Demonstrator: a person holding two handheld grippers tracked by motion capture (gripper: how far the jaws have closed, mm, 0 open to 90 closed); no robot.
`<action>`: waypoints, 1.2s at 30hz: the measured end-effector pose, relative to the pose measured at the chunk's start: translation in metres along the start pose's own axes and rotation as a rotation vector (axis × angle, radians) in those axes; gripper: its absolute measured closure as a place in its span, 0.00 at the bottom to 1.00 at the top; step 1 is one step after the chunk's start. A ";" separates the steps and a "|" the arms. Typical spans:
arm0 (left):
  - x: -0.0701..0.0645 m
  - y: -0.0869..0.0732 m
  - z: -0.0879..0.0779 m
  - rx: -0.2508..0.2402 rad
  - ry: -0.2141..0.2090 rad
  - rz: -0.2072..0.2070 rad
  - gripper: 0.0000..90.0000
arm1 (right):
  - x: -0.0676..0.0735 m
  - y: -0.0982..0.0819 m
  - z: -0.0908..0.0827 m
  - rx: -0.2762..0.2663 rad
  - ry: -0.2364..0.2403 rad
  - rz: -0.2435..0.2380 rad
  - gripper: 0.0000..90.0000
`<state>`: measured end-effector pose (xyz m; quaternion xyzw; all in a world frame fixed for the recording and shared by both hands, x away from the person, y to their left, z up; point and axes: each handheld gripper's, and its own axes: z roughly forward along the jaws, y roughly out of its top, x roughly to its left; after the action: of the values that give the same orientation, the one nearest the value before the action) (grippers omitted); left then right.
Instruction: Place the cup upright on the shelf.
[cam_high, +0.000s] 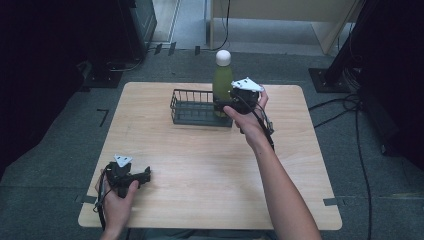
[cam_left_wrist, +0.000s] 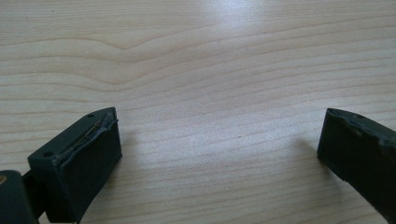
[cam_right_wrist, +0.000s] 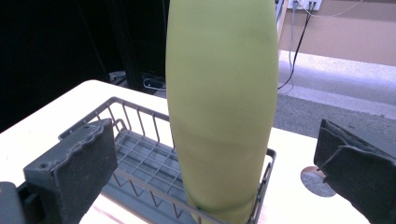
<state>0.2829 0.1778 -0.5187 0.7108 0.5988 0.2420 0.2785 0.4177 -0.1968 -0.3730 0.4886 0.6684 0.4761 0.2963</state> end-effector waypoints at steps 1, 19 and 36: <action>0.000 0.000 0.000 0.000 0.000 0.000 0.00 | 0.000 -0.001 -0.002 -0.001 0.001 0.001 0.00; 0.000 0.000 0.000 0.000 0.000 0.000 0.00 | -0.009 -0.035 -0.034 0.017 0.011 -0.009 0.00; 0.000 0.000 0.000 -0.002 0.001 -0.001 0.00 | -0.027 -0.070 -0.060 0.037 -0.016 -0.007 0.00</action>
<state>0.2830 0.1777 -0.5189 0.7101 0.5990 0.2427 0.2793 0.3496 -0.2473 -0.4180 0.4954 0.6766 0.4586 0.2941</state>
